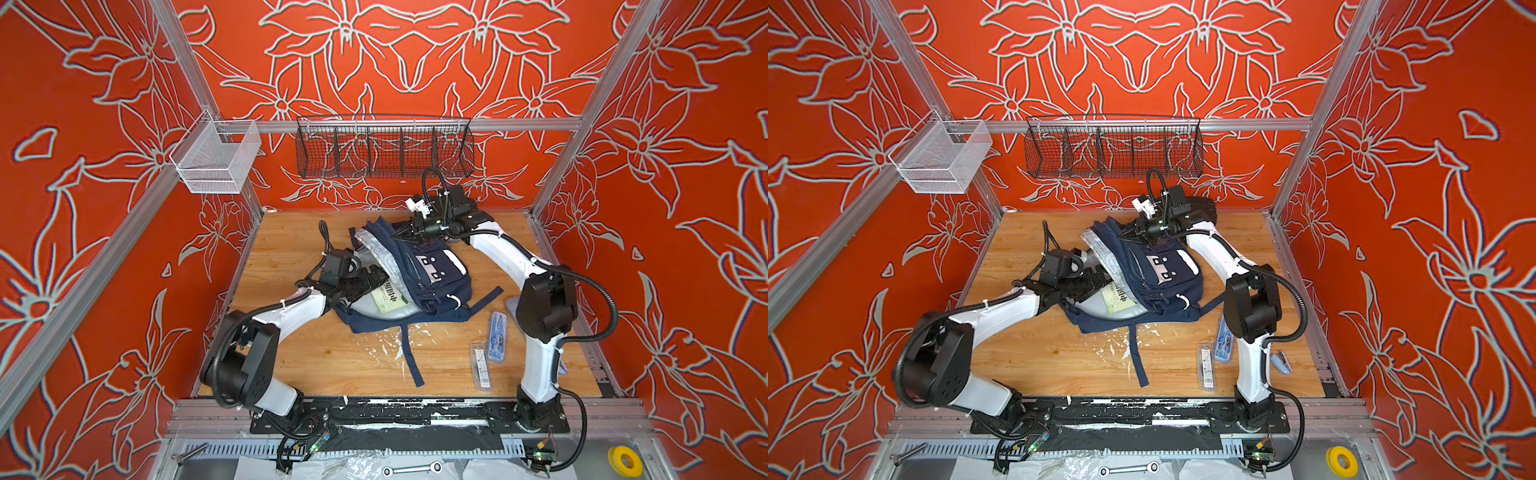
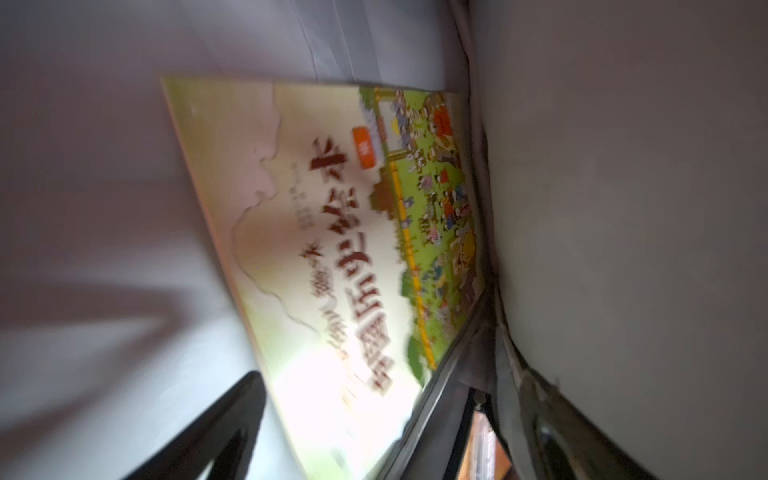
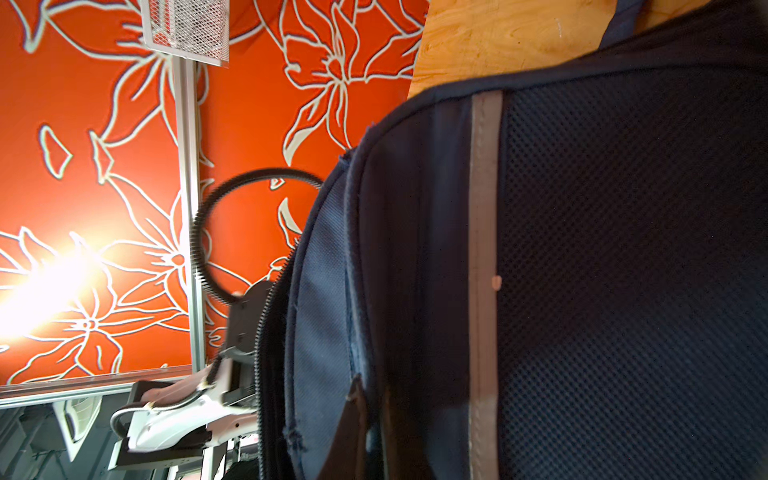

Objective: Pack the student bag

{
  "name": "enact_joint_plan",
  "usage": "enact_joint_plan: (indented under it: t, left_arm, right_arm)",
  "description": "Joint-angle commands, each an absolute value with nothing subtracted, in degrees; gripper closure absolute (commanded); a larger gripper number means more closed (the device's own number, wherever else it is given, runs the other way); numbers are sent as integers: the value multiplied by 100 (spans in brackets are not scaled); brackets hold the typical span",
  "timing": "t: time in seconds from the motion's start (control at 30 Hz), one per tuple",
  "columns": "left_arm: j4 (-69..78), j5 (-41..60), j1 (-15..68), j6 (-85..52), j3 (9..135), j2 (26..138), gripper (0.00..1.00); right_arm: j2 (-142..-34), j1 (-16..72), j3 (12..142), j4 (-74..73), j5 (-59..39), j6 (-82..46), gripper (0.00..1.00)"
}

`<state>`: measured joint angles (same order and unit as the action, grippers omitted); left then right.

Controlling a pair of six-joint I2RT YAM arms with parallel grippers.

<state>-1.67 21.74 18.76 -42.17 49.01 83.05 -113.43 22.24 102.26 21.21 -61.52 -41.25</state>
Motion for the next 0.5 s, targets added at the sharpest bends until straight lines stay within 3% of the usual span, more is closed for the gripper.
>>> enact_joint_plan:
  t: [0.0,0.27,0.47]
  left_arm:
    - [-1867,1261,1900,-3524,5391,7752,3]
    - [-3181,730,1428,-3027,5709,6998,3]
    - [-2852,1100,820,-2562,5961,7128,1]
  right_arm:
    - [-11046,2188,10077,1594,-6040,-4308,100]
    - [-11052,2238,9953,2362,-5537,-3471,100]
    - [-11135,2537,9735,3726,-4715,-2071,100]
